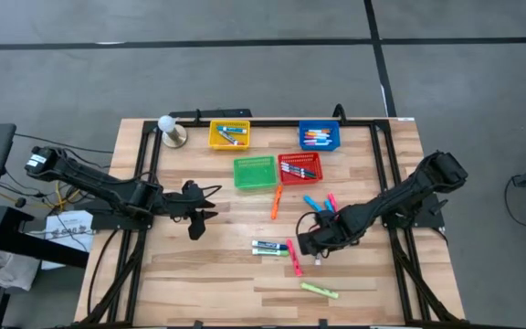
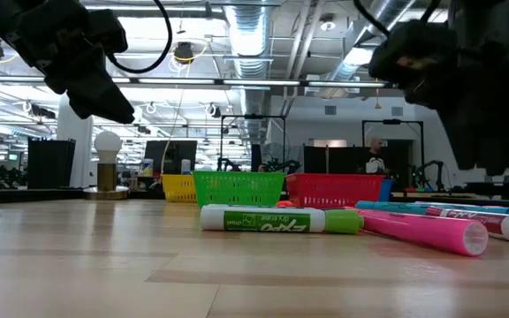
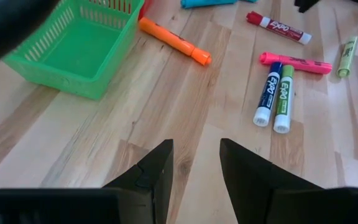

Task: Pick & Place Markers
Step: Put the large red marker pen into the yellow bin

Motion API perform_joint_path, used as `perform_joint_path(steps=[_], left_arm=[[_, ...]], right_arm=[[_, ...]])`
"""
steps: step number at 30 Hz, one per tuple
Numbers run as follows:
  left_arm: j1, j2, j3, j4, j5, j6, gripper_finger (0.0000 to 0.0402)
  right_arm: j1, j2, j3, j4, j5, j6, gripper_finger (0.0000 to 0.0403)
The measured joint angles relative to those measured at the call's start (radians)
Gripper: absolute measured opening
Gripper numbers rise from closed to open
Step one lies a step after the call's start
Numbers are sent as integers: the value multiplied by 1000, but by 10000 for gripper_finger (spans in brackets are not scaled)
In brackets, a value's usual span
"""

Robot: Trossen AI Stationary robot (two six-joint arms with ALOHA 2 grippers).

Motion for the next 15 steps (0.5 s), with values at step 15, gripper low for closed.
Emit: perform_joint_path(steps=[15], left_arm=[[0, 0, 0, 27, 0, 20, 131]], right_arm=[[-1, 145, -1, 72, -15, -5, 113]])
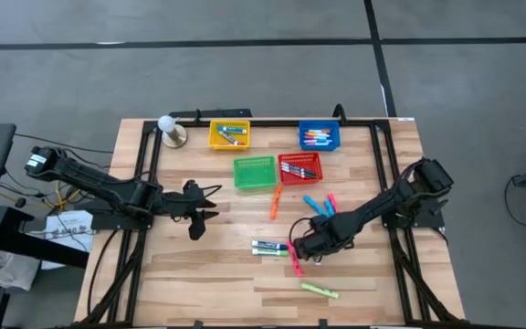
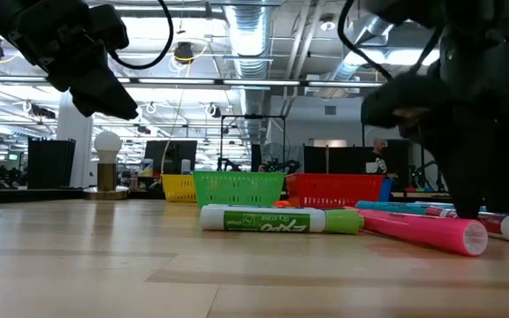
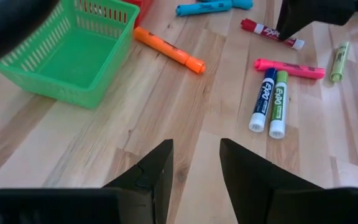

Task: Pick & Place Markers
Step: Put the large red marker pen into the yellow bin

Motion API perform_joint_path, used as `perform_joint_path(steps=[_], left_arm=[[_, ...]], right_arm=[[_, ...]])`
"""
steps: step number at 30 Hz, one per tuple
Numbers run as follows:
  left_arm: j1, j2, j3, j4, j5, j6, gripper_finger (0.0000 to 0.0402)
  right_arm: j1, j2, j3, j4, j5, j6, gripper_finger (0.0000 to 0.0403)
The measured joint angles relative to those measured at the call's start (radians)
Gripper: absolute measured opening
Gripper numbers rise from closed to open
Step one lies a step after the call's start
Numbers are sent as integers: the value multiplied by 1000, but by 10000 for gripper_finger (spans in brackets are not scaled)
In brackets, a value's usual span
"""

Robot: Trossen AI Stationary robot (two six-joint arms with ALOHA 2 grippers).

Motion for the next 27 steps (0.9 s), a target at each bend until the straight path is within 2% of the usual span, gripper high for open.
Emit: perform_joint_path(steps=[10, 17, 24, 27], left_arm=[[0, 0, 0, 5, 0, 26, 131], [0, 0, 0, 9, 0, 24, 131], [0, 0, 0, 58, 0, 23, 131], [0, 0, 0, 100, 4, 22, 131]], right_arm=[[-10, 56, 3, 13, -46, 2, 109], [-19, 33, 0, 1, -52, -2, 48], [-16, -10, 9, 2, -49, -6, 45], [-16, -59, 29, 1, -10, -26, 45]])
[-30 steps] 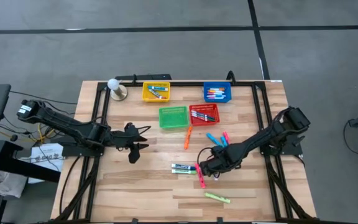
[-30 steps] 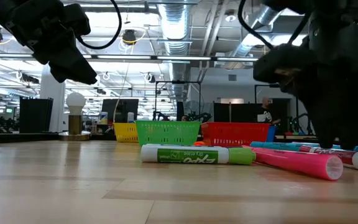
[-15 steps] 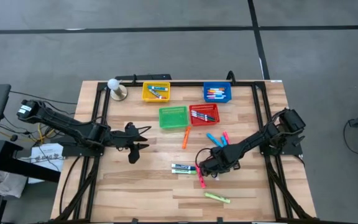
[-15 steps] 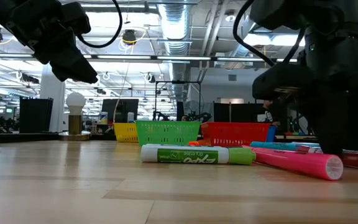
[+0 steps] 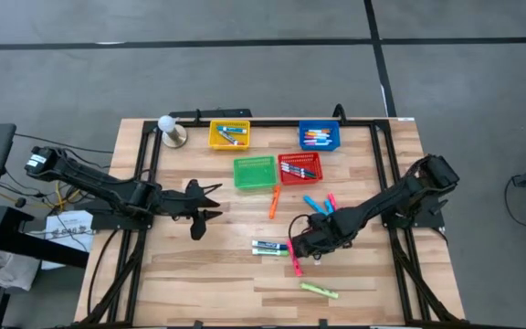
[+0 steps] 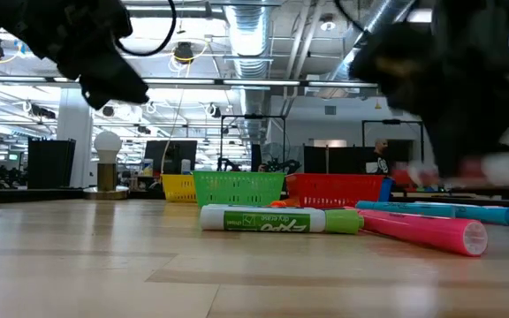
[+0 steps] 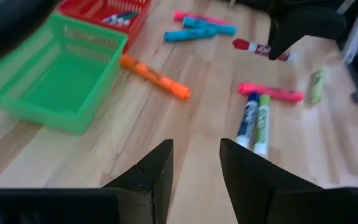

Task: Pick & Place Markers
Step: Put the large red marker pen into the yellow bin

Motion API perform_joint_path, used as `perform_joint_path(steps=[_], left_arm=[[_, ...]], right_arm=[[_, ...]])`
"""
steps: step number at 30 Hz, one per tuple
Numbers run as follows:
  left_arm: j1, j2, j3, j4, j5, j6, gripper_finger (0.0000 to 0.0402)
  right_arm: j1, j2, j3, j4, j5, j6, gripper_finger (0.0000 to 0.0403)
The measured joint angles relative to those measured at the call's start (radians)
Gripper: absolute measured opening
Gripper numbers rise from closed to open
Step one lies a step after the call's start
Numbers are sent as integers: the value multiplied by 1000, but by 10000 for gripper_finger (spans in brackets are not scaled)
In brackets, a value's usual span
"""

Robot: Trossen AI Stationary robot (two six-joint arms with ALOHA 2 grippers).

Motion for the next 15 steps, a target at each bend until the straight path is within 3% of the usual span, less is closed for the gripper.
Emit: perform_joint_path(steps=[10, 15], left_arm=[[10, 0, 0, 240, 65, -85, 131], [52, 0, 0, 410, 89, -112, 143]], right_arm=[[-46, -194, 105, 20, 310, -226, 45], [-114, -218, 125, 198, 357, -475, 48]])
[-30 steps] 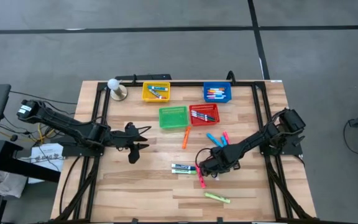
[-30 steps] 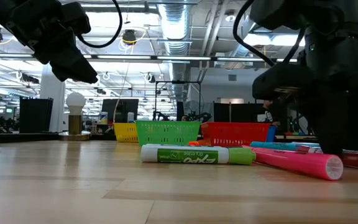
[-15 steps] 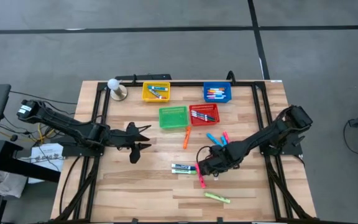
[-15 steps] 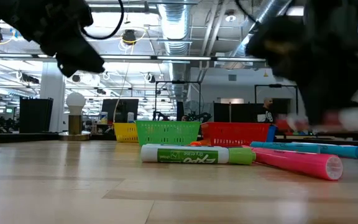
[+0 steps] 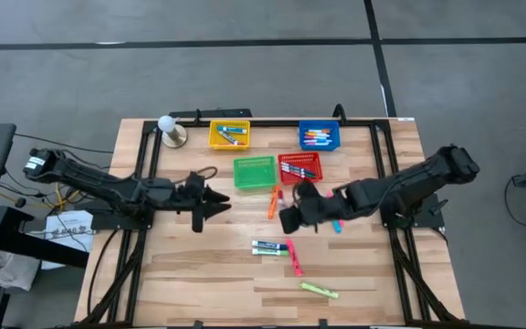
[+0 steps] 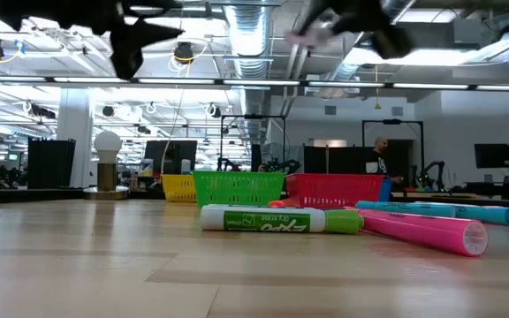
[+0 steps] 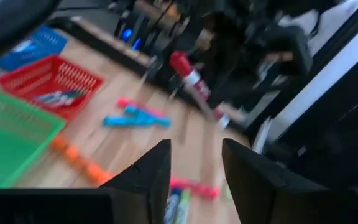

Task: Pick & Place Markers
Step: Put the large red marker pen into the yellow bin

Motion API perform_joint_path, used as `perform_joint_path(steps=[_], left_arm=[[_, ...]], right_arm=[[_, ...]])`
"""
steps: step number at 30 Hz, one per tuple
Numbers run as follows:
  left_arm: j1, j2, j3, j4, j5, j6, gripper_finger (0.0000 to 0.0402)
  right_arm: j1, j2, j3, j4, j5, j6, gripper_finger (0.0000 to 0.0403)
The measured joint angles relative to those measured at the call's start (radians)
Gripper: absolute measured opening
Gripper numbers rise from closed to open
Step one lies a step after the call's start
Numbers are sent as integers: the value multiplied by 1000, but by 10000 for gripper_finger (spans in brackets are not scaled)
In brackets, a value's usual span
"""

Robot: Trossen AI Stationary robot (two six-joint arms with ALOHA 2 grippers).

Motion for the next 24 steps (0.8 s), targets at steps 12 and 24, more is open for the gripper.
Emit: perform_joint_path(steps=[12, 24], left_arm=[[82, 0, 0, 228, 96, -199, 199], [83, 25, 2, 317, 50, -212, 208]], right_arm=[[-136, 11, 2, 373, -118, -387, 49], [-187, 83, 1, 602, -244, -447, 49]])
